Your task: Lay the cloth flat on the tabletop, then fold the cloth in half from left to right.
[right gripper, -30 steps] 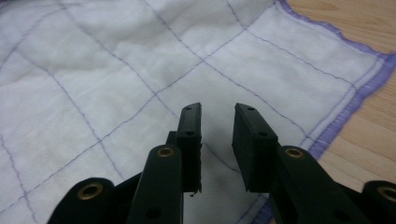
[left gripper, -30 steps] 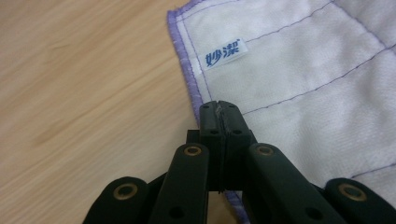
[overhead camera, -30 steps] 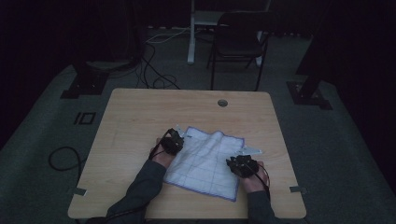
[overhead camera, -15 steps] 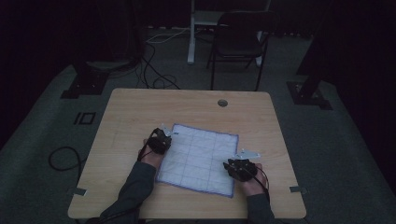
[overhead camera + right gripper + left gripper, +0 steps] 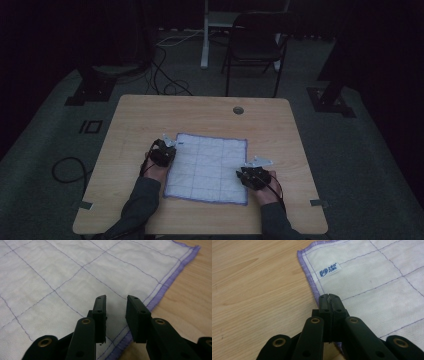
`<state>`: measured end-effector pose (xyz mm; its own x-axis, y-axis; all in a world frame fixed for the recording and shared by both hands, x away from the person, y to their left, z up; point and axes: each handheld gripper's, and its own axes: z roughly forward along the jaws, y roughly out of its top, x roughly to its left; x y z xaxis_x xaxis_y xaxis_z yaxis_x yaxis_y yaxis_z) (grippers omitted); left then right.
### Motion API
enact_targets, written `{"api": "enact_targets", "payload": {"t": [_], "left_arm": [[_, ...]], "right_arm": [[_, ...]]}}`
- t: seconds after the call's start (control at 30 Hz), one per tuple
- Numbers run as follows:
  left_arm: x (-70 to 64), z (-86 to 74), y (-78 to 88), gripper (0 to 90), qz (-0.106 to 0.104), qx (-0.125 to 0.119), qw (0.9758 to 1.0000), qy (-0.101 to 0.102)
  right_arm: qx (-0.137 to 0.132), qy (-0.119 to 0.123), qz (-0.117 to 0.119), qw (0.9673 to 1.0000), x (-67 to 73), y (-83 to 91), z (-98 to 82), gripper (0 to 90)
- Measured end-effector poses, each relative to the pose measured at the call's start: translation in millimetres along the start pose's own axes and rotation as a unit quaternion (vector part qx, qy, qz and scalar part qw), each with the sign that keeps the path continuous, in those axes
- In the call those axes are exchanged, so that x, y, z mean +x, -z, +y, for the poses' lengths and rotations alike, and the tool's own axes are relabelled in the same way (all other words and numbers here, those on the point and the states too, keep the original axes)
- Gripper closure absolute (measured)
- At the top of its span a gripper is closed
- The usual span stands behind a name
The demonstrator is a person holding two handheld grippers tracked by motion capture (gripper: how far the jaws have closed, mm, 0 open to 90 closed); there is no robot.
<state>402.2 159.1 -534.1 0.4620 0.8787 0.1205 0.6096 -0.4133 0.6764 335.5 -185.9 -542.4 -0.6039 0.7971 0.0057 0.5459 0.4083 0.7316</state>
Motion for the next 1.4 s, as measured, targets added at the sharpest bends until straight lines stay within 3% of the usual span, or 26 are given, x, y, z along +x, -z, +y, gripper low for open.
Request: {"api": "enact_targets", "payload": {"t": [0.43, 0.93, 1.0, 1.17, 1.4], "left_arm": [[8.8, -8.0, 5.1, 89.7, 0.003, -0.004, 0.9999, 0.012], [9.8, -6.4, 5.7, 83.0, 0.013, 0.005, 0.9997, 0.021], [10.6, -6.5, 5.7, 80.9, 0.015, 0.004, 0.9994, 0.030], [13.9, -12.4, 12.5, 64.1, -0.020, -0.012, 0.9978, 0.063], [6.8, -19.2, 23.6, 59.0, -0.043, -0.023, 0.9961, 0.074]], "right_arm": [[-0.007, 0.001, 0.023, 0.9997, -15.1, -10.5, 8.5, 70.4], [-0.006, 0.001, 0.027, 0.9996, -15.7, -9.7, 7.8, 68.4], [-0.006, 0.002, 0.027, 0.9996, -15.2, -9.5, 7.7, 67.9], [-0.003, 0.002, 0.027, 0.9996, -14.8, -8.3, 7.6, 66.1], [-0.003, 0.001, 0.027, 0.9996, -14.6, -8.1, 7.8, 65.0]]}}
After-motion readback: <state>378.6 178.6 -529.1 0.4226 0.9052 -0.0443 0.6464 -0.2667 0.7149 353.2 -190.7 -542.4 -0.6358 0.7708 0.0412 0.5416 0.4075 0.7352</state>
